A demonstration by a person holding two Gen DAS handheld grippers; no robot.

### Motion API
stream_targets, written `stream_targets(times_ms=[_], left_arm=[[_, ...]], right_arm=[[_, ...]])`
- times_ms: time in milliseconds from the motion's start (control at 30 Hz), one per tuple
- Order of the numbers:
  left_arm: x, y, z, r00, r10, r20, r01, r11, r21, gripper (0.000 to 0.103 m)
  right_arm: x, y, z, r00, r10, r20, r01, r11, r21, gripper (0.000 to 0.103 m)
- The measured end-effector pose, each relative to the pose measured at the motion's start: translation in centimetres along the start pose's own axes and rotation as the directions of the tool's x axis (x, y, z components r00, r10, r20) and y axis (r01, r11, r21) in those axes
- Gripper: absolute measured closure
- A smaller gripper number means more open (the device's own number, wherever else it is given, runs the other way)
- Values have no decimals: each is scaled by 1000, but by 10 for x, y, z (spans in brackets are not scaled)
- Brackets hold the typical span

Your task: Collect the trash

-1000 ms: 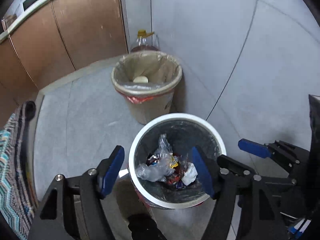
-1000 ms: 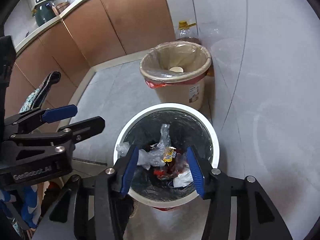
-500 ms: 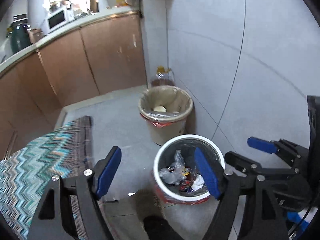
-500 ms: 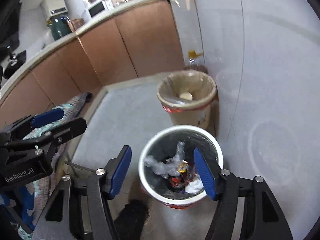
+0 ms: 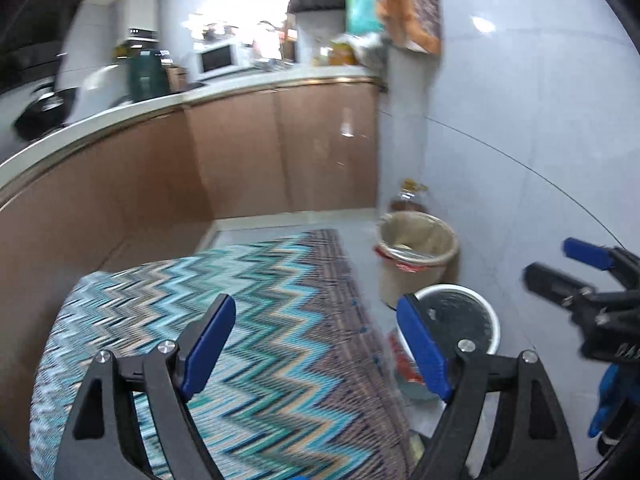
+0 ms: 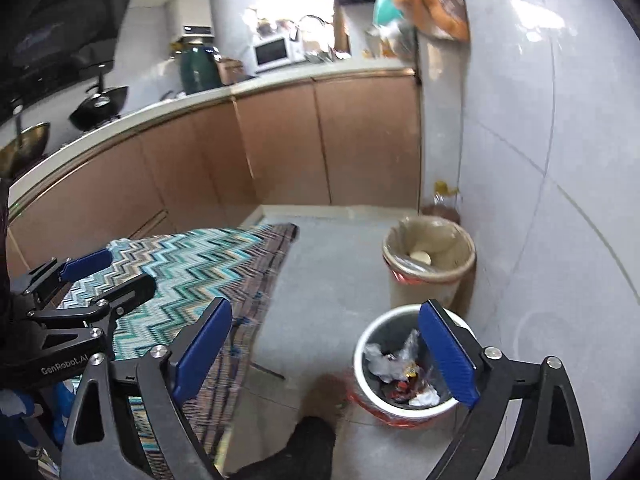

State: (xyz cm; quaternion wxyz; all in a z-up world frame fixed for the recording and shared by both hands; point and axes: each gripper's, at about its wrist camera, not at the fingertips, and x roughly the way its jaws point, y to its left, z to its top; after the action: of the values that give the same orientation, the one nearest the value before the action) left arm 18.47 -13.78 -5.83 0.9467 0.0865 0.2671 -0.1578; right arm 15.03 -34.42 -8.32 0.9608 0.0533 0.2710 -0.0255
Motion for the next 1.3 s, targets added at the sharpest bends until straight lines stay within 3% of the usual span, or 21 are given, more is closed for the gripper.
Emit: stream_targets(times_ms=[267, 400, 733, 900, 1033, 1300], left_arm=[[-59, 76, -24, 984, 165, 67, -157, 982, -107, 19], [-80, 95, -35, 965, 243, 96, -228, 964, -140, 19], [-130, 133, -63, 931, 329, 154, -284, 924, -255, 18], [-151, 143, -70, 916, 363, 170, -306, 908, -288, 8], [-163, 149, -77, 916, 361, 178, -298, 905, -303, 2], [-177, 154, -87, 908, 382, 173, -320, 897, -304, 1]], right_arm=[[-48, 64, 4, 997, 9, 80, -2, 997, -82, 0], [-64, 86, 2, 995, 11, 104, 1, 993, -117, 0], [-94, 125, -6, 987, 21, 158, 8, 984, -179, 0], [-104, 137, -9, 983, 25, 179, 10, 981, -194, 0], [-112, 144, -12, 981, 35, 192, 5, 979, -203, 0], [-127, 156, -21, 972, 40, 230, 13, 974, -224, 0]])
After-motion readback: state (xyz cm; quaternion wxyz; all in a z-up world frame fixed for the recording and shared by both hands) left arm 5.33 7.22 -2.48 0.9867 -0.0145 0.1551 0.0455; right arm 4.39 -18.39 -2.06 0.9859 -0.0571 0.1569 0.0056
